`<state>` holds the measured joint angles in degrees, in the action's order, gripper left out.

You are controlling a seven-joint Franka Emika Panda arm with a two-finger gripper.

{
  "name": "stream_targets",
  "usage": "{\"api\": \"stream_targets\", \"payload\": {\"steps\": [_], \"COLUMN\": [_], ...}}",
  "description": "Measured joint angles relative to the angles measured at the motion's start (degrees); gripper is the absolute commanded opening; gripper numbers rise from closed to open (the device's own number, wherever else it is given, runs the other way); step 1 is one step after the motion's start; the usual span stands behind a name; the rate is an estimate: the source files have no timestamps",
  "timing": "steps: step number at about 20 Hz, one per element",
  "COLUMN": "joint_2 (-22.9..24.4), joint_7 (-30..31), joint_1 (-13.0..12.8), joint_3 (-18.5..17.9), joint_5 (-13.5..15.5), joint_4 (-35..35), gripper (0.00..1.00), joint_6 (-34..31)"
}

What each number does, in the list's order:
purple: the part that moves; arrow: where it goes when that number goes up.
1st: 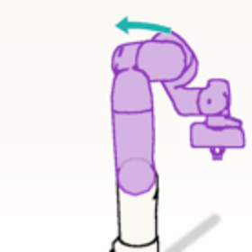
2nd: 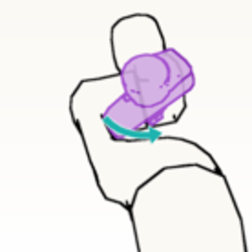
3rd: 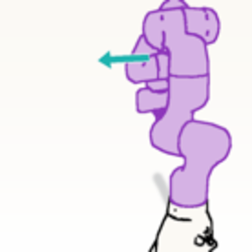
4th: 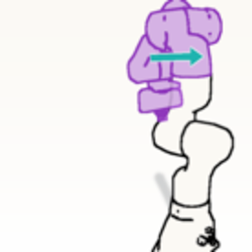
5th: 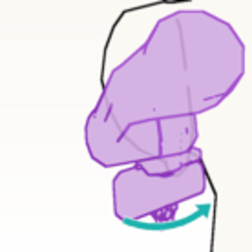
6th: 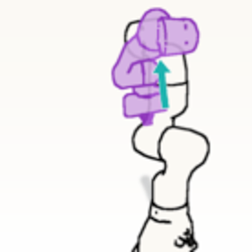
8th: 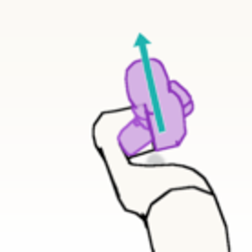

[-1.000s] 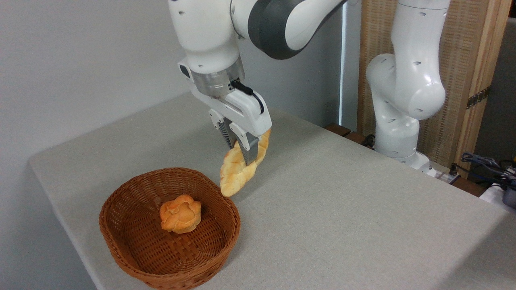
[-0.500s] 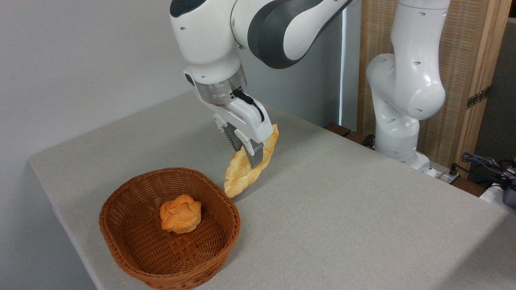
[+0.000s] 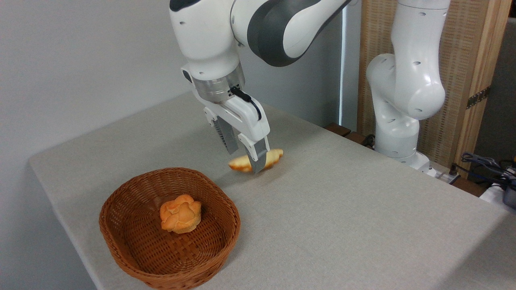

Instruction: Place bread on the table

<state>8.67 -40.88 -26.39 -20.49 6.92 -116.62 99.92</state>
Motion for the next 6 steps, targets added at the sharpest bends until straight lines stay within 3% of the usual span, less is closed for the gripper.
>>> {"api": "stream_targets", "payload": {"steps": [6], "joint_2": [0.1], "joint_7": [0.0], "joint_1": [0.5], "joint_3": [-0.2], "joint_5": [0.0], "joint_4": [3.3], "gripper": [1.00], "joint_6": [9.7]}}
